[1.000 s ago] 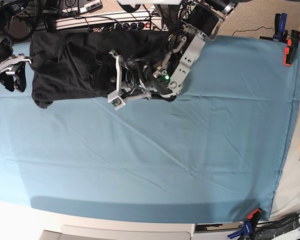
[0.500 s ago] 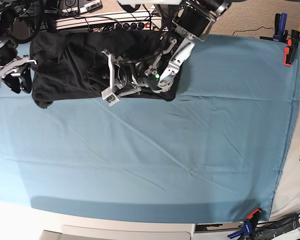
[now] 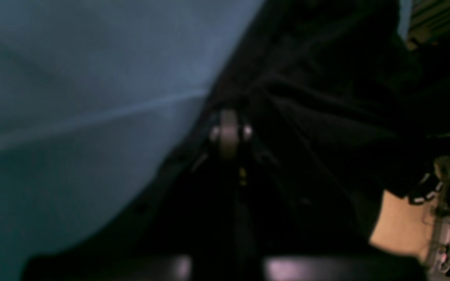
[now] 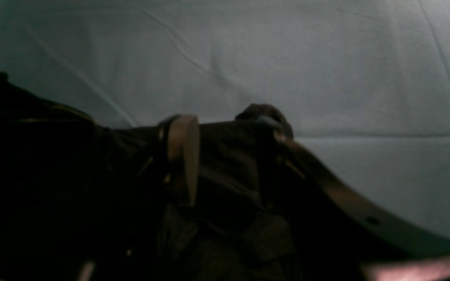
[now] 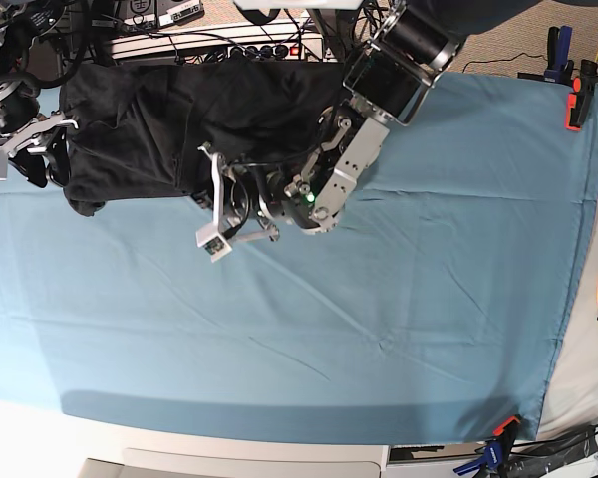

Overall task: Fold the T-shirt properly
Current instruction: 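Open the left gripper and withdraw it away from the shirt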

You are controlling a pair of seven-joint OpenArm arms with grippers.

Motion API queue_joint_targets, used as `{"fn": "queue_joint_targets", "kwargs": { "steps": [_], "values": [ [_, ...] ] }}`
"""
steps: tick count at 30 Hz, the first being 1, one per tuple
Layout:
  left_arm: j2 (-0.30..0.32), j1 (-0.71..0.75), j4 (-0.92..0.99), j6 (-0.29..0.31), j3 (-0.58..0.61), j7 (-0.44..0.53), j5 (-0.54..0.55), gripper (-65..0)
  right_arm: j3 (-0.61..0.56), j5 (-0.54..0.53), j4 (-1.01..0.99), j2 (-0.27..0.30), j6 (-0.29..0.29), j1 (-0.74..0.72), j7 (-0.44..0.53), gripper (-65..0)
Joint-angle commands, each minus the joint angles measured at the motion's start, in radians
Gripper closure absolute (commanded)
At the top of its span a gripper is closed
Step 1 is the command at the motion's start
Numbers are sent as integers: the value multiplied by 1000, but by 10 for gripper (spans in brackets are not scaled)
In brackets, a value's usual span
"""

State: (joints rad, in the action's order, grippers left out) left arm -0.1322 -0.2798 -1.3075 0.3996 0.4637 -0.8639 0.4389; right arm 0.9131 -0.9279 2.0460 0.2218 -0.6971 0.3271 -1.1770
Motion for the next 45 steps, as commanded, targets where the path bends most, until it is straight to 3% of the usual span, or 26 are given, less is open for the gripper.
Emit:
{"fn": "queue_joint_targets", "kwargs": {
  "steps": [1, 6, 10, 17, 20, 27, 33, 39, 42, 45],
  "values": [
    [-25, -28, -16, 1, -2, 8, 18, 0, 4, -17, 14, 19, -1, 0, 27, -244],
    [-25, -69, -27, 1, -2, -139, 26, 0, 4, -17, 14, 19, -1, 0, 27, -244],
    [-25, -119, -66, 20, -2, -287, 104, 0, 4, -17, 14, 19, -1, 0, 27, -244],
    [-25, -130, -82, 20, -2, -369, 130, 0, 4, -18, 14, 19, -1, 0, 14, -244],
    [-5, -131, -87, 20, -3, -371, 119, 0, 1, -65, 14, 19, -1, 9, -29, -245],
    [140, -136, -133, 8, -67, -369, 64, 0, -98, -196, 15, 19, -1, 95, -114, -245],
    [285, -133, -159, 10, -225, -372, 137, 0, -230, -295, 15, 10, -1, 223, -180, -245],
    [438, -129, -169, 71, -345, -388, 252, 0, -299, -341, 15, -69, -1, 363, -206, -251],
    [497, -126, -169, 73, -387, -394, 278, -18, -324, -367, 15, -120, -1, 417, -204, -313],
    [549, -127, -169, 97, -415, -393, 306, -27, -353, -366, 15, -160, -1, 438, -196, -318]
  ]
}}
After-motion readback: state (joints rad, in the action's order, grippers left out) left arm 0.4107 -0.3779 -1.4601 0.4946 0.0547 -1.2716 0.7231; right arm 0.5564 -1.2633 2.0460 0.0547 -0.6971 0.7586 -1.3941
